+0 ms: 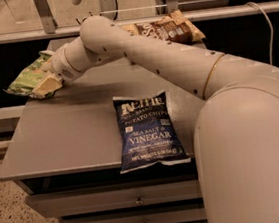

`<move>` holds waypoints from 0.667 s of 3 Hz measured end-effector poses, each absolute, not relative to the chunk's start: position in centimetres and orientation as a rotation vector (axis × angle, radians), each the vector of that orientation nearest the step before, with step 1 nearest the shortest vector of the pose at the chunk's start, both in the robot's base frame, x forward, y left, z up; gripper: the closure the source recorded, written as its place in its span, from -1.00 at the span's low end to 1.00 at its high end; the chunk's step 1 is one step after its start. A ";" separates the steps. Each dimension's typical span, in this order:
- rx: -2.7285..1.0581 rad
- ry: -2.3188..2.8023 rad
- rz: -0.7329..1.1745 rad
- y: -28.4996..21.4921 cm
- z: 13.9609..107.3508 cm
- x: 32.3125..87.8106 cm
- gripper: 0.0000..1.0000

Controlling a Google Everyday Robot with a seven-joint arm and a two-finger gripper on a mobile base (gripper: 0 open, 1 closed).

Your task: Pick green jalapeno chip bag

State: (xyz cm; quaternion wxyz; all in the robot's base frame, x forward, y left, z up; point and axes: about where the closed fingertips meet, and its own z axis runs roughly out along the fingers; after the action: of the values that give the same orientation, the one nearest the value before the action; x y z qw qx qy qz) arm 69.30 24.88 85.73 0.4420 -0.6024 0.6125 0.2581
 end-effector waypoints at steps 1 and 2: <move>-1.490 1.524 0.621 24.4 86.0 69.2 0.83; -1.499 1.491 0.595 24.1 87.4 69.1 1.00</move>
Offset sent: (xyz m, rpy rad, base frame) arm 0.0004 -0.0160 0.0504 0.0004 -0.1395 0.0118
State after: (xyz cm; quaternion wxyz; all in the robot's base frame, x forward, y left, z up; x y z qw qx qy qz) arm 69.13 24.14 87.36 0.4552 -0.6077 0.6044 0.2413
